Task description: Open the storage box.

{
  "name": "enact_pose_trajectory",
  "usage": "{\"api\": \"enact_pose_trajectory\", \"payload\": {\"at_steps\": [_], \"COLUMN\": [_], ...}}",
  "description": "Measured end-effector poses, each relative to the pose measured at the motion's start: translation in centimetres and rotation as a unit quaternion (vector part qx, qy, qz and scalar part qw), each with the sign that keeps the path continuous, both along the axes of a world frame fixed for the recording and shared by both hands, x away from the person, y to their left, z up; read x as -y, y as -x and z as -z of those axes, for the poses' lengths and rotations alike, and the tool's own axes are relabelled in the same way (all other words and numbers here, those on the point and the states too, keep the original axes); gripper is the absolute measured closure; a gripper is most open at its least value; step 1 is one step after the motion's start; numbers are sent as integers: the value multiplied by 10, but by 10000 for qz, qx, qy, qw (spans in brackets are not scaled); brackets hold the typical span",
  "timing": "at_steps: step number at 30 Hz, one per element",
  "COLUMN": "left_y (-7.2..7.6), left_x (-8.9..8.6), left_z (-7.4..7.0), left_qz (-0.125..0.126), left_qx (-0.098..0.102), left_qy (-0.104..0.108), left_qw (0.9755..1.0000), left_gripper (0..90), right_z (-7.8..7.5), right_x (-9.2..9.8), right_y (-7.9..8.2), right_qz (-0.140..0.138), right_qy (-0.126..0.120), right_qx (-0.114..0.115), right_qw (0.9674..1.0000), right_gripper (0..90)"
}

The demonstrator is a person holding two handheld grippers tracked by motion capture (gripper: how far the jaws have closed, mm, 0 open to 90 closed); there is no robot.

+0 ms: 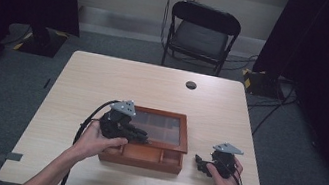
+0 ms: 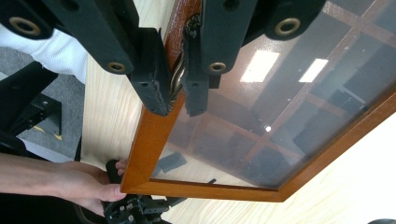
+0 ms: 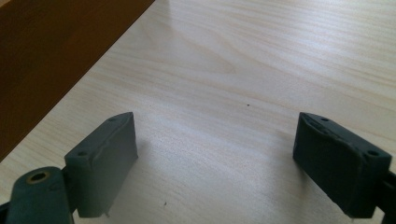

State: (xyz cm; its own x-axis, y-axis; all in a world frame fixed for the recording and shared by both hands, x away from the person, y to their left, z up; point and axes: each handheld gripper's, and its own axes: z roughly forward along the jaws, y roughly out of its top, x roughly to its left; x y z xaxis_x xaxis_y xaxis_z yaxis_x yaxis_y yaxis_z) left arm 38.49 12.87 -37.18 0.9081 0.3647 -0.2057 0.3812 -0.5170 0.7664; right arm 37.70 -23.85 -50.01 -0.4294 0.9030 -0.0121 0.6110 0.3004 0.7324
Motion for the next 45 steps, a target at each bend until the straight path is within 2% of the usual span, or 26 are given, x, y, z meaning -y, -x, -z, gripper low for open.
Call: {"api": "enact_pose_trajectory", "payload": {"at_steps": [4, 5, 7, 16, 19, 24, 33, 34, 45], "left_y": [-2, -3, -4, -6, -8, -11, -14, -14, -19], "left_x": [0, 0, 0, 1, 1, 0, 0, 0, 0], "left_z": [-4, -5, -7, -11, -14, -16, -22, -23, -29], "left_qz": [1, -10, -4, -43, -29, -34, -101, -86, -117], "left_qx": [-14, -35, -42, -66, -65, -83, -82, -94, -109], "left_qy": [-60, 35, -35, 20, -64, 54, 69, 7, 57], "left_qw": [10000, 10000, 10000, 10000, 10000, 9999, 9999, 9999, 9999], "left_gripper": [802, 802, 802, 802, 802, 802, 802, 802, 802], "right_z": [0, 0, 0, 0, 0, 0, 0, 0, 0], "right_x": [0, 0, 0, 0, 0, 0, 0, 0, 0], "right_y": [0, 0, 0, 0, 0, 0, 0, 0, 0], "right_qz": [0, 0, 0, 1, 1, 0, -1, 0, 1], "right_qy": [0, -1, -1, 0, 0, -1, 0, 0, 0], "right_qx": [0, 0, -1, -1, -2, -1, -1, -1, -1], "right_qw": [10000, 10000, 10000, 10000, 10000, 10000, 10000, 10000, 10000], "right_gripper": [128, 128, 128, 128, 128, 128, 128, 128, 128]}}
